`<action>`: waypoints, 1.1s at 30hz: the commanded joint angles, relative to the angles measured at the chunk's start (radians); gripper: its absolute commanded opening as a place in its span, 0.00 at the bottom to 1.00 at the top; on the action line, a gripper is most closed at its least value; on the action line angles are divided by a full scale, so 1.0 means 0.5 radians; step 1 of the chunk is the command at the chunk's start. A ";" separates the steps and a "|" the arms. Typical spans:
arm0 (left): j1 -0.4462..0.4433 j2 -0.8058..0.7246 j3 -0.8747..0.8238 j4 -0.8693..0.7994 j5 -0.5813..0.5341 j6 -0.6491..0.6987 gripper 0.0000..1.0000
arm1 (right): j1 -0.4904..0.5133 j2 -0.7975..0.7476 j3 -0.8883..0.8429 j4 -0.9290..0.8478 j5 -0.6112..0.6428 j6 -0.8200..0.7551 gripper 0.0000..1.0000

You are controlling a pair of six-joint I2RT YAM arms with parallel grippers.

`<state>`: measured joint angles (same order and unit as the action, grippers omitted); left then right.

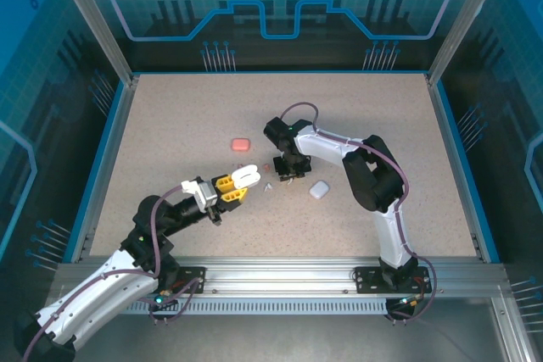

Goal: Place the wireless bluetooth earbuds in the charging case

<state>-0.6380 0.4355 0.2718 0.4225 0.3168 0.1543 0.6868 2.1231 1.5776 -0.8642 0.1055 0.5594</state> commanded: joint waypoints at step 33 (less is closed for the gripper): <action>-0.023 0.675 0.134 0.425 0.212 -0.299 0.01 | 0.262 -1.928 -0.598 0.315 0.306 -1.508 0.19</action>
<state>-0.6392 0.7513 0.2813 0.5495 0.3687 0.0326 0.7887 1.1915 1.2865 -0.7418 0.2687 -0.0601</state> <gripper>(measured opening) 0.212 0.190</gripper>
